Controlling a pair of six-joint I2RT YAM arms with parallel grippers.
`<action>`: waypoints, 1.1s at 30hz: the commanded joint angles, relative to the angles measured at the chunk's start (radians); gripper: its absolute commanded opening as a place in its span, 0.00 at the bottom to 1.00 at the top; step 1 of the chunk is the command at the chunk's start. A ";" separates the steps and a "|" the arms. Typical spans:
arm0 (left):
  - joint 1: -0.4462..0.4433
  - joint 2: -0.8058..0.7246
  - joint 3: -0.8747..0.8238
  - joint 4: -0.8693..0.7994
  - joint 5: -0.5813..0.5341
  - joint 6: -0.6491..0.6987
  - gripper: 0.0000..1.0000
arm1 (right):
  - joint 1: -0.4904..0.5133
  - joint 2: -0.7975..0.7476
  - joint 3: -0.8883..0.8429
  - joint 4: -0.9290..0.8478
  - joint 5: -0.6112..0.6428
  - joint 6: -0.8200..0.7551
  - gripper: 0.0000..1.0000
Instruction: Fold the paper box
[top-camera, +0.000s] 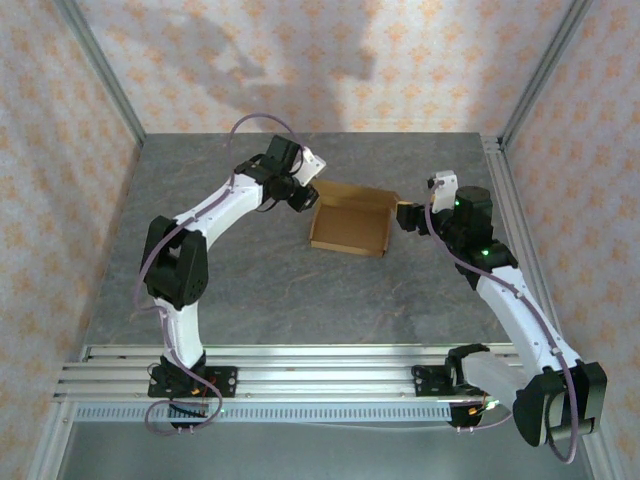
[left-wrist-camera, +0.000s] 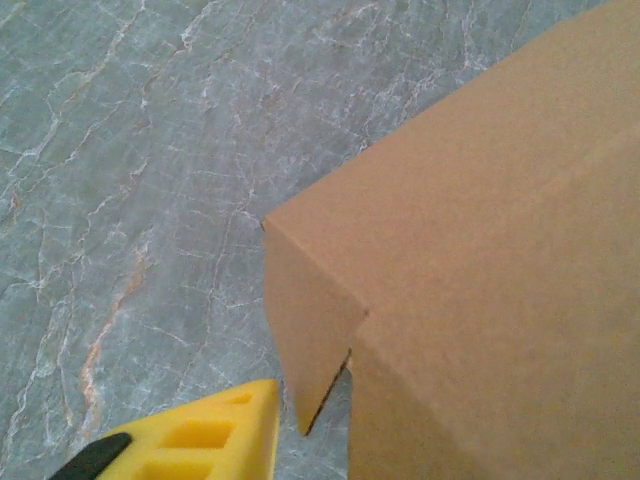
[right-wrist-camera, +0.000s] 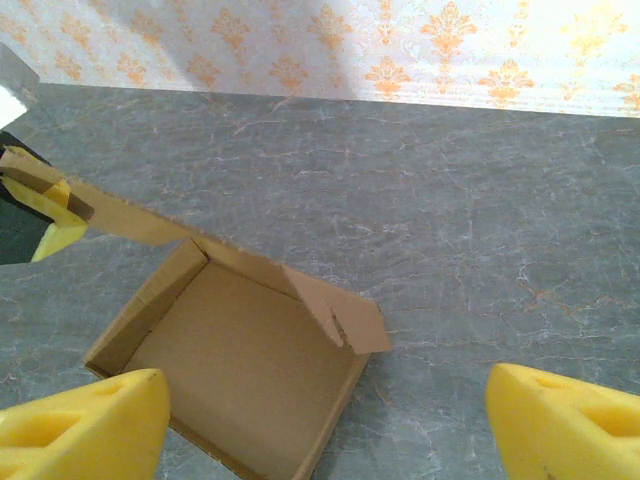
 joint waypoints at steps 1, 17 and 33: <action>0.006 0.014 -0.012 0.035 0.000 0.001 0.27 | -0.004 -0.020 0.022 0.012 -0.003 -0.002 0.82; 0.005 -0.016 -0.040 0.045 0.025 0.004 0.00 | -0.004 0.147 0.160 -0.146 -0.021 -0.145 0.77; -0.014 -0.097 -0.090 0.070 -0.115 -0.107 0.00 | 0.047 0.091 0.208 -0.168 -0.075 -0.146 0.77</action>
